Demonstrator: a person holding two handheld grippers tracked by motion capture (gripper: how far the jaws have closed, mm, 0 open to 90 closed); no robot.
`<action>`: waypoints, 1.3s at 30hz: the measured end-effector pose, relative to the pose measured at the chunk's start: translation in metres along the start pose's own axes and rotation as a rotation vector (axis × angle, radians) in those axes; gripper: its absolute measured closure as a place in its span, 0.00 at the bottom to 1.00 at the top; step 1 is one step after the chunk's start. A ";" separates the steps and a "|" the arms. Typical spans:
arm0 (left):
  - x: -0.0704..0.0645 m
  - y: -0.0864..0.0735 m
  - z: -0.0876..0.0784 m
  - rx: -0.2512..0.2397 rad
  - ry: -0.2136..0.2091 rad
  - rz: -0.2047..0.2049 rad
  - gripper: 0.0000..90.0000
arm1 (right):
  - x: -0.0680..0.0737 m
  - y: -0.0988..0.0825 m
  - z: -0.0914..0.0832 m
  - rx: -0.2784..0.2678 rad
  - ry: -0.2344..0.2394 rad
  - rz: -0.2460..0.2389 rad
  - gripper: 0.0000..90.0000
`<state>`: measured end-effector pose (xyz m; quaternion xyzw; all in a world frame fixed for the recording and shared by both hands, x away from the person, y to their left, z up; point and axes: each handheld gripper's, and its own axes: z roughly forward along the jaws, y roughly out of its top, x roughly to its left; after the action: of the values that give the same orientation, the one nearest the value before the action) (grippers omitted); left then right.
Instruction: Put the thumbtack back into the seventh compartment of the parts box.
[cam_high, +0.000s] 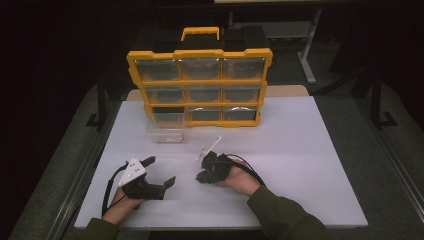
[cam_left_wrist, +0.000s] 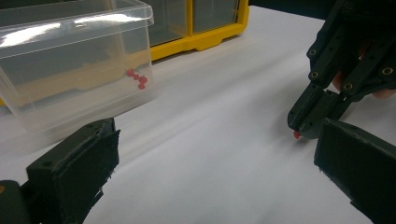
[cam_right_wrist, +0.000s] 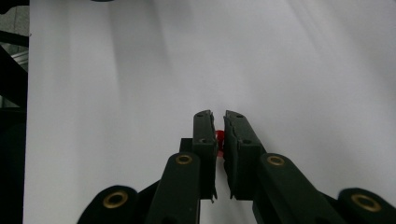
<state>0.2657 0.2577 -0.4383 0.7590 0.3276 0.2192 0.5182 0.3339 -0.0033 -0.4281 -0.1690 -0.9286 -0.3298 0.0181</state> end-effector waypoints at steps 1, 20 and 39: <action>0.000 0.000 0.000 0.000 0.000 0.001 0.00 | -0.001 0.000 0.000 0.000 0.003 0.000 0.92; -0.001 0.000 0.000 -0.005 -0.002 -0.006 0.00 | -0.014 0.010 -0.007 -0.023 -0.025 0.050 0.92; -0.001 0.000 0.000 -0.007 -0.002 -0.009 0.00 | -0.023 0.028 -0.014 -0.055 -0.032 0.046 0.92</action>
<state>0.2654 0.2573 -0.4381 0.7560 0.3295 0.2172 0.5222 0.3639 0.0009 -0.4034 -0.1962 -0.9152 -0.3520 0.0061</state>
